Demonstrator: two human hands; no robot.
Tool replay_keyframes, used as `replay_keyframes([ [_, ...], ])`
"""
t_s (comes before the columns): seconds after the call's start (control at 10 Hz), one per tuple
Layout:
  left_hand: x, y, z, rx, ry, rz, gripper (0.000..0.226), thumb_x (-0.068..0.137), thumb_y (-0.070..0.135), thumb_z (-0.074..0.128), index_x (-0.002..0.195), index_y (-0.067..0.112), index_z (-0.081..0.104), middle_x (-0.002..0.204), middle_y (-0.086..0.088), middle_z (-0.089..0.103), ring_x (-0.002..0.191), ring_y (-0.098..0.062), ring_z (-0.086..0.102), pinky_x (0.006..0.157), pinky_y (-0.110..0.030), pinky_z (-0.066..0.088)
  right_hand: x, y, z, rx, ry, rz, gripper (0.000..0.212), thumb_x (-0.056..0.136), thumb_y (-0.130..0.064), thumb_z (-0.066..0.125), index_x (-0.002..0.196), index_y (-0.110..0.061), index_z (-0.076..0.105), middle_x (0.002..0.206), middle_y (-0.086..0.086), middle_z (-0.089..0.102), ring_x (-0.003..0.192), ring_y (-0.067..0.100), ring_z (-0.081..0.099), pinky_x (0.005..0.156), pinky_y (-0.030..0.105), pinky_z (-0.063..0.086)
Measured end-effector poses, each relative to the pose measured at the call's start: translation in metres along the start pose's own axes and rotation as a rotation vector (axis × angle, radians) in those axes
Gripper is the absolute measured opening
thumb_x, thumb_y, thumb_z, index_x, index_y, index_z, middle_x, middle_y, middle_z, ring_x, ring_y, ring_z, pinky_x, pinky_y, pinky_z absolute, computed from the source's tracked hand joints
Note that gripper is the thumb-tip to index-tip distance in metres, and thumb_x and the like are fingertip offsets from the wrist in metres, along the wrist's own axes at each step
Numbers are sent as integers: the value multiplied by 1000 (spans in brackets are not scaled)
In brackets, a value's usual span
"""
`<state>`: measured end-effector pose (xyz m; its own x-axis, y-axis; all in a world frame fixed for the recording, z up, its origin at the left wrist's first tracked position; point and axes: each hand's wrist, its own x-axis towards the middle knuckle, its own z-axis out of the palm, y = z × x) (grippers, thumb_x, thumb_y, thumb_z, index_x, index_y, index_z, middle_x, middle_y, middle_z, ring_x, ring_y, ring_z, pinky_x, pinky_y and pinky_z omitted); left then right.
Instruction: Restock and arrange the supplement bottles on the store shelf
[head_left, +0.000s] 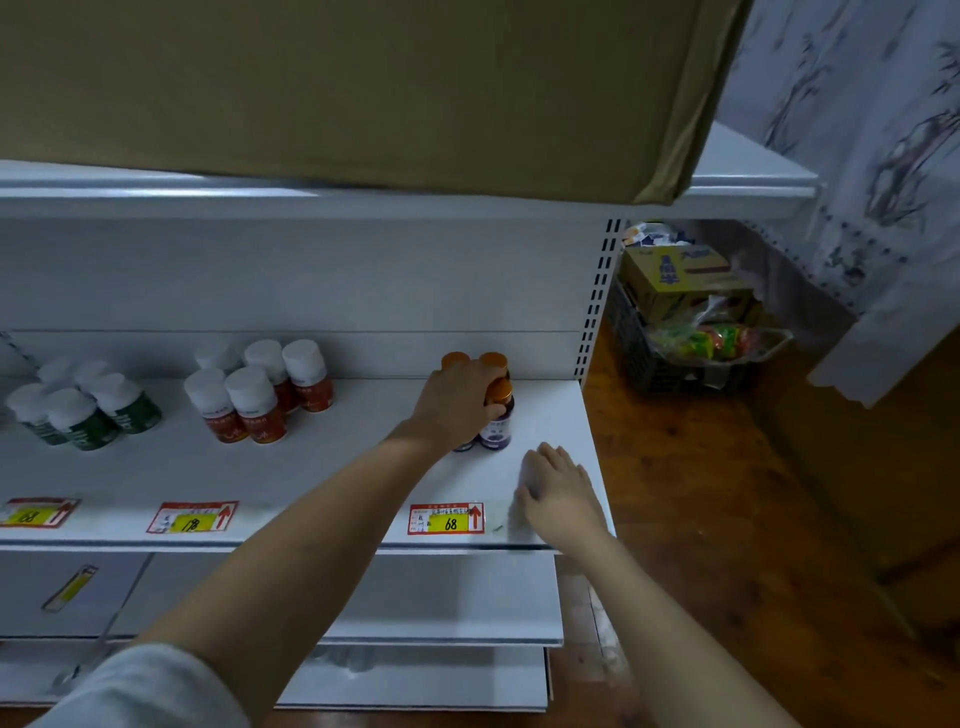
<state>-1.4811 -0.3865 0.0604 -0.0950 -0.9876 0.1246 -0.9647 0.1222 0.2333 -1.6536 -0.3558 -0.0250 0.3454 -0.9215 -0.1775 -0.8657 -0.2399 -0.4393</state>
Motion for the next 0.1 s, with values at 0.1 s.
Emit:
replay_keyframes([
  [0.1,-4,-3,-8,-18,59,16,35,94,38,61,123,20,55,107,-4,62,98,-23,59,87,-36,50,5,-9,-17,73,6,31,50,103,-34,43,148,-14,38,156,6,36,143,25,33,117,39,29],
])
